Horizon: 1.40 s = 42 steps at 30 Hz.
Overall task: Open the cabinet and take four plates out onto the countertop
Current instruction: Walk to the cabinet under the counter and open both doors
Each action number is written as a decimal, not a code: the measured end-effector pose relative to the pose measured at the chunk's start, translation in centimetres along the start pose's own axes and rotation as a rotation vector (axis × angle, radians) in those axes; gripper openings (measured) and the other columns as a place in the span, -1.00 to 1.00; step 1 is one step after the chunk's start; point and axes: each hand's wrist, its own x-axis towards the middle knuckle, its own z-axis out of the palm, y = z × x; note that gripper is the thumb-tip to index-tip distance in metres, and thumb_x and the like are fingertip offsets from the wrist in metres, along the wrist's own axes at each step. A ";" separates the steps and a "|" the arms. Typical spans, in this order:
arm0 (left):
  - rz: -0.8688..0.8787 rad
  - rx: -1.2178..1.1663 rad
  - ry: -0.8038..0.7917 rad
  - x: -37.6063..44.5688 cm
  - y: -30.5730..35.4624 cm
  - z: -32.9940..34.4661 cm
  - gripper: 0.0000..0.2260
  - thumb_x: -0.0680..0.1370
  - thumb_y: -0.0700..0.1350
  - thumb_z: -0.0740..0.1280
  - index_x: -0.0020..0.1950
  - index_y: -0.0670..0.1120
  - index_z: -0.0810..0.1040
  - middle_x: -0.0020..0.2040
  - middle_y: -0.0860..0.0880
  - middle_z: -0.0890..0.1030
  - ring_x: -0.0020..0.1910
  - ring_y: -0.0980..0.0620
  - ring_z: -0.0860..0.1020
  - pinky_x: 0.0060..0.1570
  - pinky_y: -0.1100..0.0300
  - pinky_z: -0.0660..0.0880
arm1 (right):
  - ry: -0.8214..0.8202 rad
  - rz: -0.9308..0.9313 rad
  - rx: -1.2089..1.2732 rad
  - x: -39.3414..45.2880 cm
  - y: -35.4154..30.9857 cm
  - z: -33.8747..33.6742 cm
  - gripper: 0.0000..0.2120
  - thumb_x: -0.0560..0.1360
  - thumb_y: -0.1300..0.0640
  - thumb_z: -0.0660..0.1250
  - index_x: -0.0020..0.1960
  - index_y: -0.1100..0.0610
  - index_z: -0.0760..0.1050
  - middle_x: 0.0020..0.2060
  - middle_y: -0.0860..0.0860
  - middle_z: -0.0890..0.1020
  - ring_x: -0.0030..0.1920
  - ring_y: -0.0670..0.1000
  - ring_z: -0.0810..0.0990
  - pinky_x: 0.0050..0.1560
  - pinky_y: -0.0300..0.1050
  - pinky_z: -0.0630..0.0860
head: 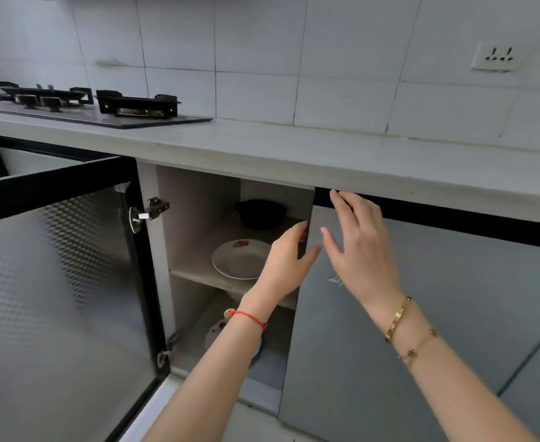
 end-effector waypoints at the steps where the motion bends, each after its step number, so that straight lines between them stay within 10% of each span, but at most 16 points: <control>1: 0.000 -0.005 0.006 0.0 0.0 0.0 -0.55 0.59 -0.04 0.31 0.45 -0.11 0.35 0.34 -0.02 0.52 0.31 0.09 0.47 0.24 0.27 0.43 | -0.003 0.000 -0.012 0.0 0.0 0.0 -0.50 0.57 0.07 0.24 0.46 0.21 0.26 0.32 0.12 0.43 0.33 0.10 0.36 0.36 0.01 0.38; 8: 0.063 0.003 0.042 -2.4 0.2 -1.0 -0.64 0.59 -0.09 0.29 0.39 -0.07 0.43 0.22 0.01 0.57 0.14 0.24 0.48 0.08 0.51 0.36 | -0.008 -0.013 -0.053 -1.2 -1.2 -1.6 -0.51 0.57 0.05 0.22 0.45 0.19 0.27 0.31 0.10 0.44 0.31 0.10 0.39 0.32 0.01 0.41; 22: 0.226 -0.177 -0.032 -12.2 3.9 -4.2 -0.70 0.54 -0.23 0.36 0.25 -0.03 0.56 -0.02 0.11 0.59 0.07 0.16 0.59 0.18 0.31 0.47 | 0.115 -0.067 -0.003 -8.6 -4.8 -9.7 -0.56 0.59 0.02 0.23 0.43 0.14 0.34 0.26 0.07 0.47 0.26 0.08 0.39 0.30 -0.04 0.38; 42: 0.705 -0.424 -0.226 -21.2 11.7 2.4 -0.53 0.48 -0.05 0.46 0.37 -0.07 0.47 0.27 0.16 0.52 0.25 0.05 0.51 0.25 0.19 0.43 | 0.231 -0.012 -0.129 -19.8 -3.6 -23.7 -0.53 0.51 0.06 0.40 0.32 0.28 0.44 0.20 0.13 0.54 0.24 0.08 0.46 0.33 -0.07 0.34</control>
